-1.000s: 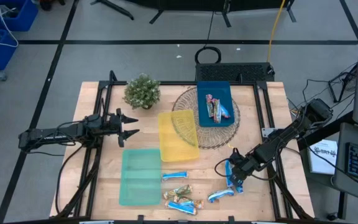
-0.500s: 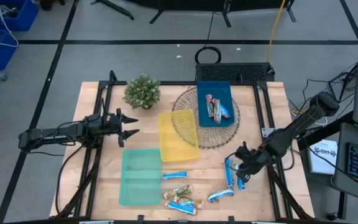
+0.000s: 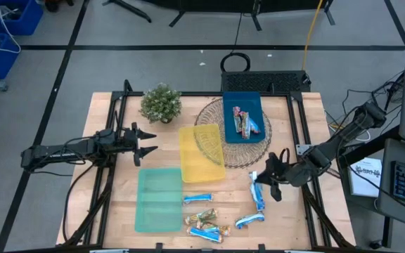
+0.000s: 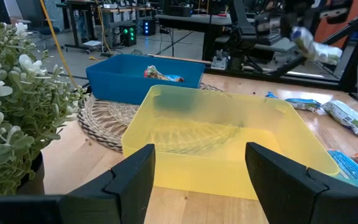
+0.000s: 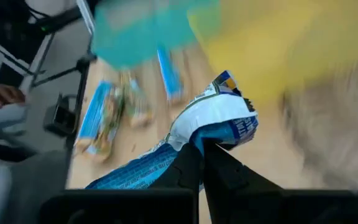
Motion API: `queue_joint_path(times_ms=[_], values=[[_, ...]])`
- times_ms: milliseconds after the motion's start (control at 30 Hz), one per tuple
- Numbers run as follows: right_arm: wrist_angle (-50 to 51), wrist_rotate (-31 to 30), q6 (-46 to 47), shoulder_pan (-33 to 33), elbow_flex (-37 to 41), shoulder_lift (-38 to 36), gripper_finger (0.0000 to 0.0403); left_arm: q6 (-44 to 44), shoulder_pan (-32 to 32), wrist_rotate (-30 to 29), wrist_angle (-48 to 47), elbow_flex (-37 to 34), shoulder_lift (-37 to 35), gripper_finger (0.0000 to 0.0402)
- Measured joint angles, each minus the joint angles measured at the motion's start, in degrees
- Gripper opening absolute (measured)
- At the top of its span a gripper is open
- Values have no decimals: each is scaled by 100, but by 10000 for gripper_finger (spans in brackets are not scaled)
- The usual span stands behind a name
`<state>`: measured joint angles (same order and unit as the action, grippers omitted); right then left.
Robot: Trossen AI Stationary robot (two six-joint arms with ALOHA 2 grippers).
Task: Pick and place Granola Bars by type
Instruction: Put the blue granola bar into the yellow bin
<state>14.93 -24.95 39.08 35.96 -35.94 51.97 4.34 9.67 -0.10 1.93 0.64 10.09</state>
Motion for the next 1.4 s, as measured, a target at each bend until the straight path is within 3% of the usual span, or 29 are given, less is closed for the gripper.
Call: queue_joint_path(times_ms=[233,367,433,600,867,1167,1400], values=[[-1927,-211,-2791,-574,-2,398,0,0,0,0,0,0,2,255],[-2995,-167,-3928,-1017,-2,820,0,1,0,0,0,0,2,255],[-3404,164,-4236,-1319,-2,1056,0,0,0,0,0,0,2,255],[-4077,1352,-4210,-2204,-2,1535,0,0,-1,0,0,0,0,255],[-4718,2391,-4200,-3019,-2,2113,0,0,0,0,0,0,1,255],[-4882,2525,-4484,-3156,-4,2301,0,-81,-2,-27,37,0,2,255],[-4886,2527,-4552,-3138,-4,2282,0,-1079,7,-880,710,2,0,255]])
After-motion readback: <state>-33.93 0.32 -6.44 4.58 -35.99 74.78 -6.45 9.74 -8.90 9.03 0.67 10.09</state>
